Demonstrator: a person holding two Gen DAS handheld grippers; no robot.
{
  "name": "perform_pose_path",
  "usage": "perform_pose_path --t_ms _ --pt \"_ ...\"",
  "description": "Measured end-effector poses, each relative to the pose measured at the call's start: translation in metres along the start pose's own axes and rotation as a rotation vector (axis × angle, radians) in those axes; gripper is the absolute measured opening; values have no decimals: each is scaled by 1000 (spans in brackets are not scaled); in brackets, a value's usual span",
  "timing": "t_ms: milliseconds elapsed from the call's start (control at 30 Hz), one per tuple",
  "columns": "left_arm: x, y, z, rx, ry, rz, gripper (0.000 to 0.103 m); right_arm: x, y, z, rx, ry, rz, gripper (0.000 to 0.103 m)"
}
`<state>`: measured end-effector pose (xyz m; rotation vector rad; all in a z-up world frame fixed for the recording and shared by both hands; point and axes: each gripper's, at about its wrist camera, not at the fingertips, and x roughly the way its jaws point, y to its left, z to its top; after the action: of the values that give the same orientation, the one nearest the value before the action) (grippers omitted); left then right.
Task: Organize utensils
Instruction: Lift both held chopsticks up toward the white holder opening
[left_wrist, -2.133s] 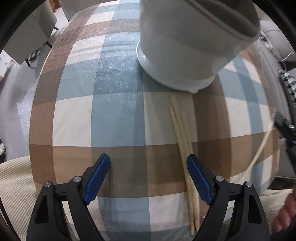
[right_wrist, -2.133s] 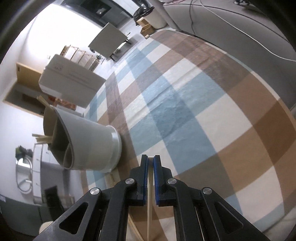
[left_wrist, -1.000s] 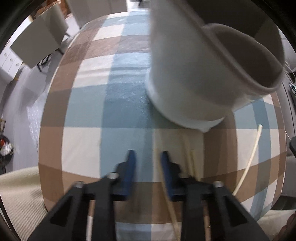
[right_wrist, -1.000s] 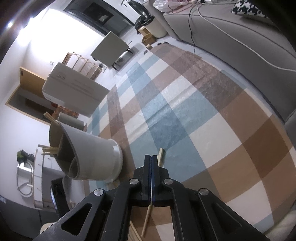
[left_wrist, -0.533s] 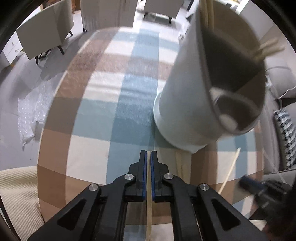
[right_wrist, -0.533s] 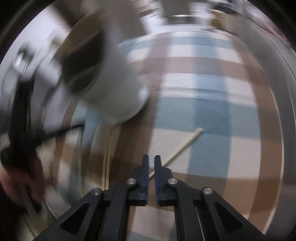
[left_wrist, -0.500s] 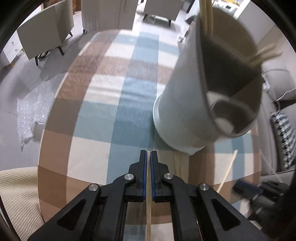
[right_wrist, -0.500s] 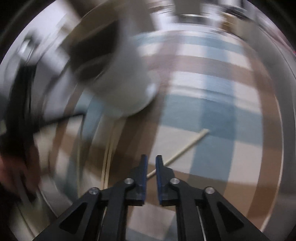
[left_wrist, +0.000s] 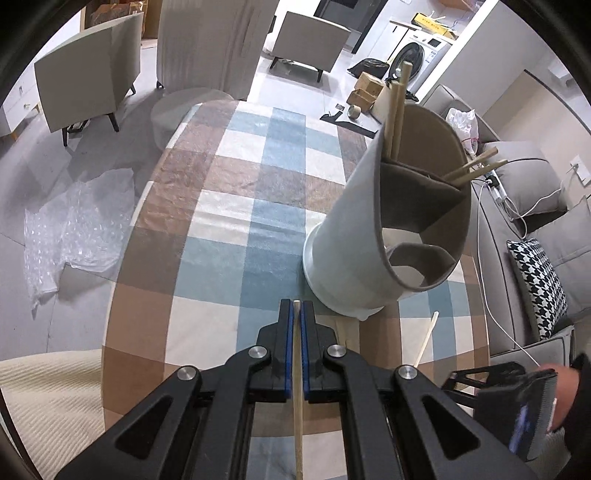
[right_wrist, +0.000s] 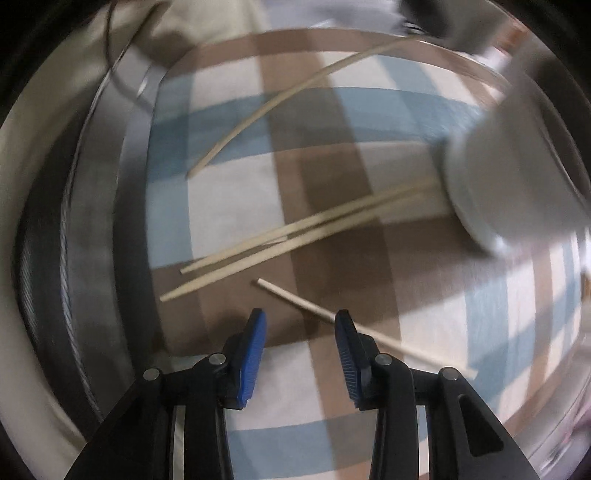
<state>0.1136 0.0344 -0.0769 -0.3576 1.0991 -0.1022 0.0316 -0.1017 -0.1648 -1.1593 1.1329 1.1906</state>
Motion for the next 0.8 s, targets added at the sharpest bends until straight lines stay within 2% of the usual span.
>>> perform_pose_path --t_ms 133,267,300,333,367,400,433,567,733,800 --pt "-3 1 3 20 -1 -11 0 11 5 17 -132 51 24 37" --pt "-7 0 7 23 -9 -30 0 12 -2 28 -152 68 57 34" --pt "-8 1 8 22 -12 -31 0 11 -5 30 -146 59 57 29" --pt "-10 2 9 17 -14 -36 0 11 -7 31 -136 46 58 18" --pt "-10 2 10 15 -15 -39 0 11 -12 27 -113 31 58 14" --pt "-12 2 11 14 -20 -40 0 11 -17 28 -79 15 58 6" --pt "-13 2 11 15 -23 -40 0 10 -22 28 -36 -7 45 4" --pt "-15 -3 10 26 -28 -39 0 7 -32 20 95 -77 4 4" --pt "-20 -11 8 40 -41 -35 0 -7 -59 6 402 -196 -3 3" --pt "-25 -15 7 49 -50 -35 0 -17 -70 -7 552 -275 0 3"
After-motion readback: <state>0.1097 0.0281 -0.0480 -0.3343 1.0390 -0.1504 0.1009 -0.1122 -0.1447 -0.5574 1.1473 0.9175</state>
